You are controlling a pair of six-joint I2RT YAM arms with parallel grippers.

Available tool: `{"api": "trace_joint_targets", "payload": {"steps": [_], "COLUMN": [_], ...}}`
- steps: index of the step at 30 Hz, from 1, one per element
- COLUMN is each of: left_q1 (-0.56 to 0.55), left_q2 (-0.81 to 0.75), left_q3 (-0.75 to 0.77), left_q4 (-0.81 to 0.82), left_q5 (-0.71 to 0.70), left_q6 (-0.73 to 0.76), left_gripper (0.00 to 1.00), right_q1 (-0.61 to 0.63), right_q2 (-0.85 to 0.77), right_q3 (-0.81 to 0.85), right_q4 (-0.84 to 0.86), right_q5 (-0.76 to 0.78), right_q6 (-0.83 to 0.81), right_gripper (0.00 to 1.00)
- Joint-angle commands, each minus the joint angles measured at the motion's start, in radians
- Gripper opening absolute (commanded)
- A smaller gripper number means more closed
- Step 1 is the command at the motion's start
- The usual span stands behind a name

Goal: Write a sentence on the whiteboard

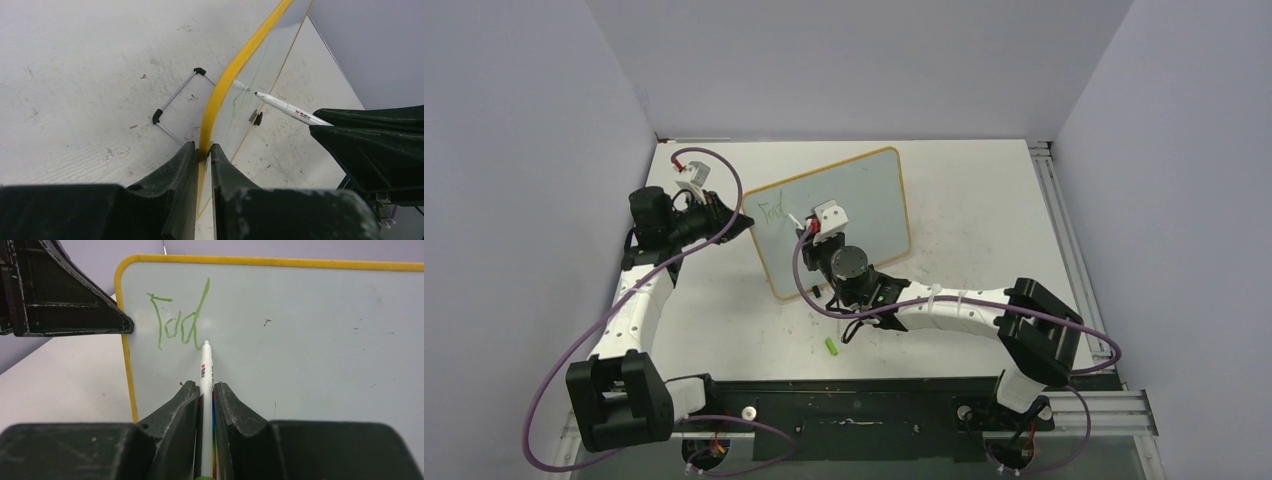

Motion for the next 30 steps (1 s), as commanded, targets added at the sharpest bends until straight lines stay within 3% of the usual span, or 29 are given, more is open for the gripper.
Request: {"api": "trace_joint_targets", "payload": {"steps": [1,30], "left_q1": [-0.005,-0.005], "left_q2": [-0.021,-0.022], "left_q3": [0.028,0.028], "left_q4": [-0.021,-0.023], "left_q5": [0.001,0.003], "left_q6": [0.007,0.012], "left_gripper": [0.00,0.00], "right_q1": [0.007,-0.015], "right_q2": [-0.076,0.008], "right_q3": [0.001,0.062], "right_q4": [0.038,0.022], "right_q5": [0.032,-0.029], "right_q6": [-0.028,-0.036], "right_gripper": [0.05,0.05]}}
